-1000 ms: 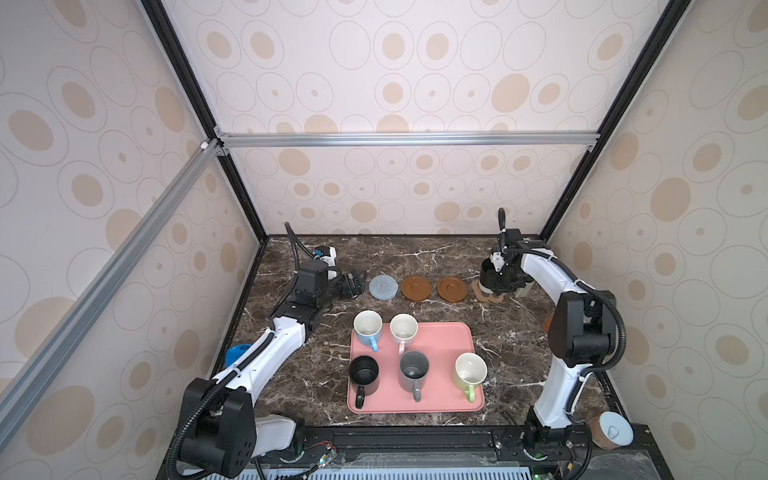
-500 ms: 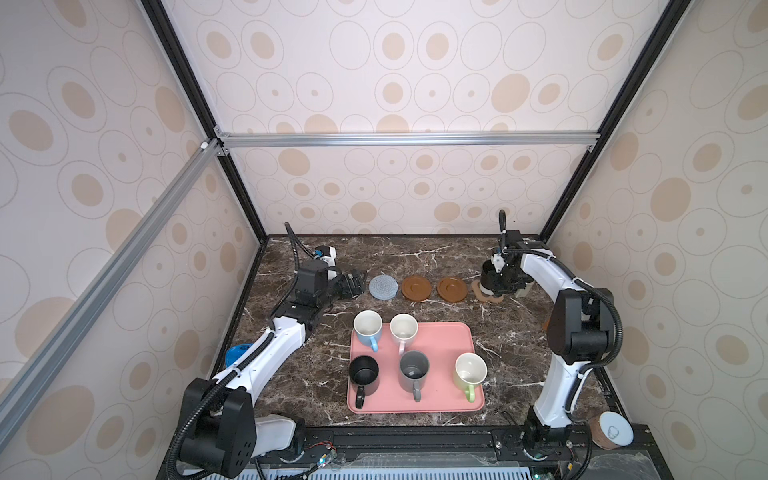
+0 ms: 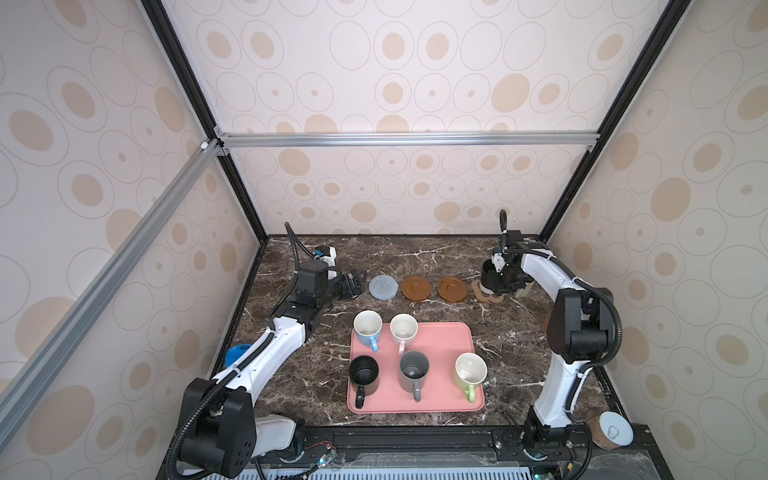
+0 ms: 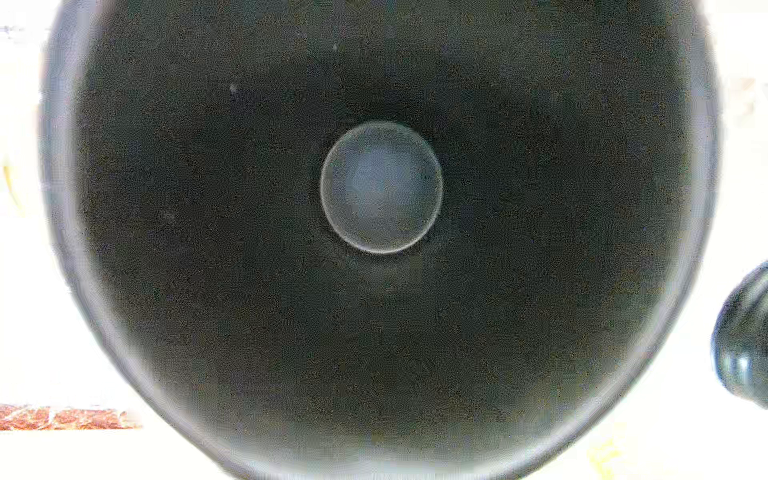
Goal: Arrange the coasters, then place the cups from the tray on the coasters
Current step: 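Lower the held black mug down onto the cork paw coaster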
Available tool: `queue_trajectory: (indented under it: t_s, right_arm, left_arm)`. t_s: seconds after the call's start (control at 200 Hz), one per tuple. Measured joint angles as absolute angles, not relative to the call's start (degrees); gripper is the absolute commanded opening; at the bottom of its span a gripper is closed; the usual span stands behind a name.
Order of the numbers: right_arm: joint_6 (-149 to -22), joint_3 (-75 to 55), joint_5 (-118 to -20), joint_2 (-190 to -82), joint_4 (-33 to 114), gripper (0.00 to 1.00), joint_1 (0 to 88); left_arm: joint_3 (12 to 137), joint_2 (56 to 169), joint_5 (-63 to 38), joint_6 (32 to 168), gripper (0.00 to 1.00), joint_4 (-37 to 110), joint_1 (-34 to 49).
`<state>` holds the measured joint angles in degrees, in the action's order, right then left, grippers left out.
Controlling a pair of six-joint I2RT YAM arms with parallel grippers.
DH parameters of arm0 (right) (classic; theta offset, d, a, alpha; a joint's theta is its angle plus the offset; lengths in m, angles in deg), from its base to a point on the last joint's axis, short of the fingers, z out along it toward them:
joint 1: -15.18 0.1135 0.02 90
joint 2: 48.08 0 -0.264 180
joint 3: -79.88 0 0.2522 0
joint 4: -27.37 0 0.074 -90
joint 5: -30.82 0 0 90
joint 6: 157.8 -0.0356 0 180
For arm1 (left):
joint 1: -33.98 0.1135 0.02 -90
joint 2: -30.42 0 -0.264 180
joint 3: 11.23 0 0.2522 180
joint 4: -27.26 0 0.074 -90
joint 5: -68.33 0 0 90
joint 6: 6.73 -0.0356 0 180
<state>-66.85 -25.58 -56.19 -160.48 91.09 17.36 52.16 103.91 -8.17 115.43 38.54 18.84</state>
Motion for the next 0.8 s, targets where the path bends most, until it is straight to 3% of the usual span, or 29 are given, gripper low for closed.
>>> queue_trajectory:
  t_s: [0.8]
  right_arm:
    - [-66.87, -24.47, -56.52, -160.5, 90.65, 0.09, 17.29]
  left_arm:
    - [52.0, 103.91, -8.28, 115.43, 1.0, 38.96, 18.84]
